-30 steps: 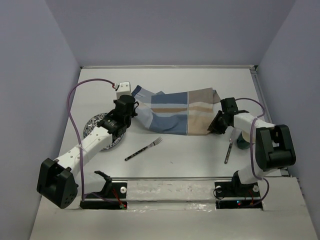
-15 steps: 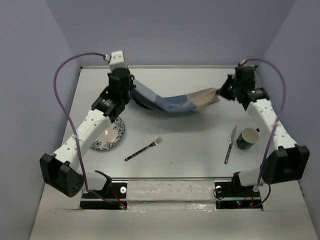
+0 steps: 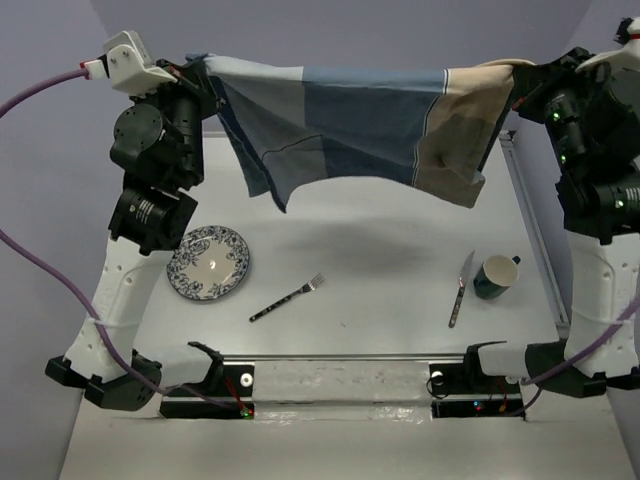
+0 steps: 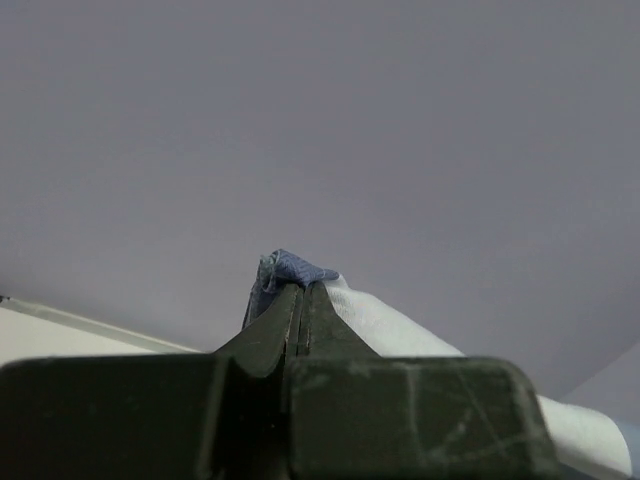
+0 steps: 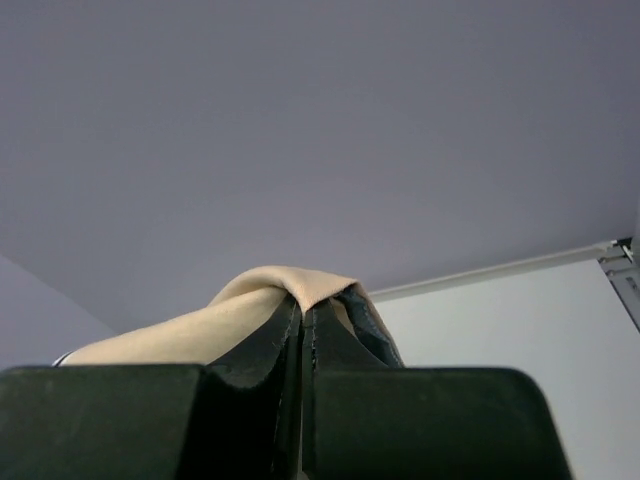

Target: Set the dinner table for one person

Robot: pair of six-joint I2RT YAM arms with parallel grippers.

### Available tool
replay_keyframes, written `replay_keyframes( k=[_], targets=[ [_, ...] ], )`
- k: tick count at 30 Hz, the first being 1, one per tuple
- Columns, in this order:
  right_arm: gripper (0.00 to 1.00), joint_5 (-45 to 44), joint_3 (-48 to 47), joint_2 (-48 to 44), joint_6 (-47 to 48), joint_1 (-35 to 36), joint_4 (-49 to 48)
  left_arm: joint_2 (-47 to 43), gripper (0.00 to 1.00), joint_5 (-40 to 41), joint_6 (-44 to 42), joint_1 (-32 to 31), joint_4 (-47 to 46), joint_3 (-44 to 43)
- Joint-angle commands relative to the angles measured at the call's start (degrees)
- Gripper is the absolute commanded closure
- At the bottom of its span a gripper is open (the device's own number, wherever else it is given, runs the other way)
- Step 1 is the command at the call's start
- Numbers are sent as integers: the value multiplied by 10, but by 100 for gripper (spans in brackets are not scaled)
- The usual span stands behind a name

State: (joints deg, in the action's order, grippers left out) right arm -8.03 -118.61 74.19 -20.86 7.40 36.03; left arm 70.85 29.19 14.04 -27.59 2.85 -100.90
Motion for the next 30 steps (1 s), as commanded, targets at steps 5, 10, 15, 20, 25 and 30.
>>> replay_keyframes(
  k=[5, 10, 15, 20, 25, 30],
  targets=[
    [100, 15, -45, 151, 17, -44, 5, 92, 100, -135, 90, 100, -24, 15],
    [100, 76, -152, 262, -6, -69, 2, 185, 100, -217, 124, 150, -2, -77],
    [100, 137, -324, 364, -65, -106, 3, 328, 100, -256, 142, 158, 87, -310],
    [100, 161, -296, 356, -62, -118, -14, 316, 100, -252, 137, 161, 80, -316],
    [100, 216, -32, 254, -61, -118, -73, 244, 100, -259, 126, 161, 36, -123],
    [100, 243, 257, 173, -68, -118, -160, 123, 100, -301, 149, 171, -61, 201]
  ],
)
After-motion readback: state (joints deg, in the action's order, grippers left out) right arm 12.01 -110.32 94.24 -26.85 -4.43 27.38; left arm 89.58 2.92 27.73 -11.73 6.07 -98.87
